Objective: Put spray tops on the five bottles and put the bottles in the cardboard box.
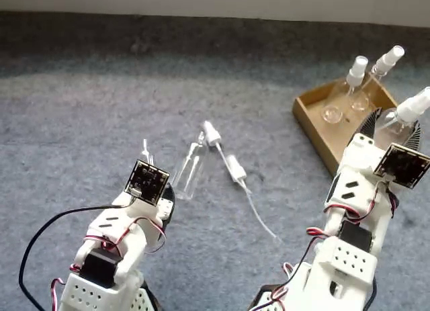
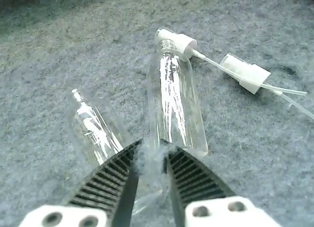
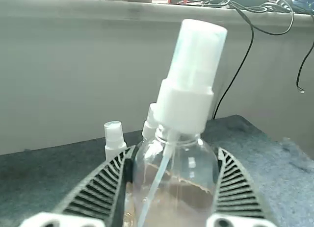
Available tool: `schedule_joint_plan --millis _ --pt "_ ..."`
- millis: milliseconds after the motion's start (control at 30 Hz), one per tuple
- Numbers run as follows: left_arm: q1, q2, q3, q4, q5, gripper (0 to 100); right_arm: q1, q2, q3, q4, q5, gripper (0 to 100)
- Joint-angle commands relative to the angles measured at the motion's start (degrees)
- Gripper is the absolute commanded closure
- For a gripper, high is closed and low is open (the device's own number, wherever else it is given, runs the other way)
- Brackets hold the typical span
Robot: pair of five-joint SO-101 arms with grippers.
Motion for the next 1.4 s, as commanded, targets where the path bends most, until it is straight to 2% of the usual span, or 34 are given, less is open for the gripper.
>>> schedule_joint_plan --millis 0,200,600,733,900,1367 --pt "-0.75 -0.57 -0.4 -0.26 0.0 99 1.36 8.66 -4.44 -9.98 -0.35 83.9" --pt "-0.75 -0.57 1.1 -0.35 -0.09 99 1.54 23.52 -7.6 -23.69 -0.35 83.9" --pt "-0.75 -0.57 6.2 -8.62 -0.18 99 3.65 53.76 -32.04 -24.13 -0.44 83.9" --pt "-0.75 -0.57 6.37 -8.88 -0.35 99 4.53 60.97 -37.76 -24.13 -5.8 83.9" --pt "-0.75 -0.57 6.37 -8.88 -0.35 99 5.67 67.12 -43.65 -24.13 -10.46 83.9" --pt "-0.75 -0.57 6.37 -8.88 -0.35 99 3.56 72.22 -48.04 -24.22 -10.29 83.9"
